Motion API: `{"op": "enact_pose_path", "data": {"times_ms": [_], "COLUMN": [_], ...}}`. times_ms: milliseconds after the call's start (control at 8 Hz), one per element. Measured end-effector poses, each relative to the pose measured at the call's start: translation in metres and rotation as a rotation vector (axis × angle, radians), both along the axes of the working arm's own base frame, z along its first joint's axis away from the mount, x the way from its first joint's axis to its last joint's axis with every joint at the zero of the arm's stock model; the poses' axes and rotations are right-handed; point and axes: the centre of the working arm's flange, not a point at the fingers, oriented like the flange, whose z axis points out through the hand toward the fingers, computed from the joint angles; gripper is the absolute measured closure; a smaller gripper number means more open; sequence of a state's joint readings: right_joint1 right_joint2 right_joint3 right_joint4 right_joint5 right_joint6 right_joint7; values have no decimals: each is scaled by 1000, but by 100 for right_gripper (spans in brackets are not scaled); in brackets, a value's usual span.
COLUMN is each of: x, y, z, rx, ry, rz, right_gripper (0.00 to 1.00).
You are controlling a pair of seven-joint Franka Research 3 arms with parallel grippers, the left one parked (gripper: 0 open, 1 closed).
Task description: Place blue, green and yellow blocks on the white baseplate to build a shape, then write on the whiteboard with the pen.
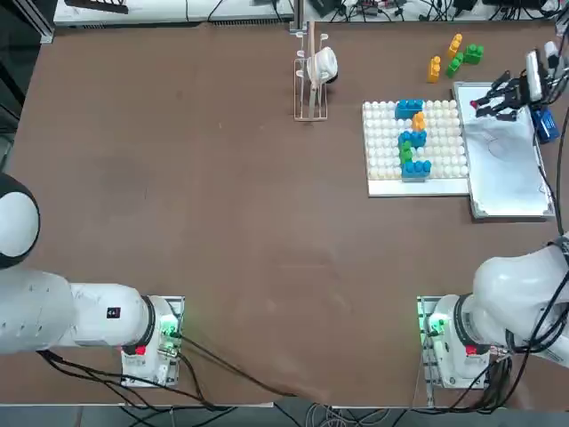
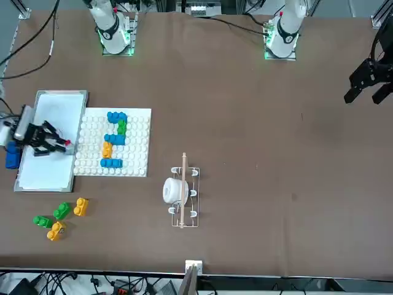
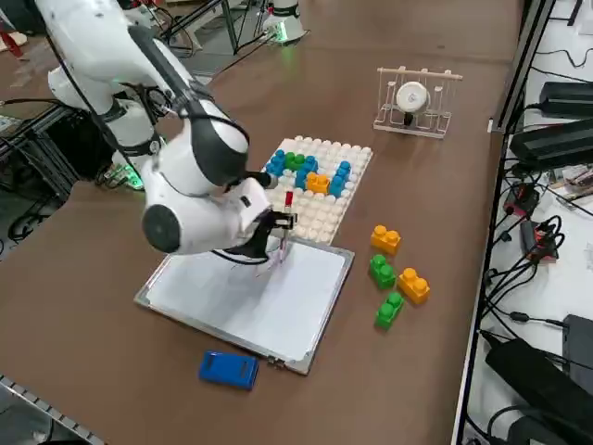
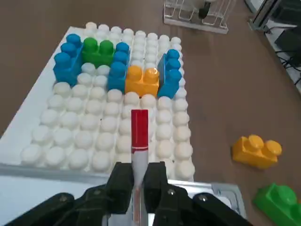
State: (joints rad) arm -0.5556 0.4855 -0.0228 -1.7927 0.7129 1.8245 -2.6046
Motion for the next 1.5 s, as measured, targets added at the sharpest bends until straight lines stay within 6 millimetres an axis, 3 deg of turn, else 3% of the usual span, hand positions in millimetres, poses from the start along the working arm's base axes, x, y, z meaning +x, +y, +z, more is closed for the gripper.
{"op": "enact_pose_path", "data": {"times_ms": [125, 375, 625, 875, 1250, 1500], "x": [-10, -25, -30, -15, 31, 66], "y": [-15, -22, -11, 16, 82, 113], "z": [30, 71, 87, 89, 99, 85], "rx": [-48, -116, -190, -284, -459, -530], "ry": [-18, -28, 51, 181, 328, 350], "rz": [-1, 7, 15, -8, -73, -57], "right_gripper": [82, 82, 82, 82, 82, 82]}}
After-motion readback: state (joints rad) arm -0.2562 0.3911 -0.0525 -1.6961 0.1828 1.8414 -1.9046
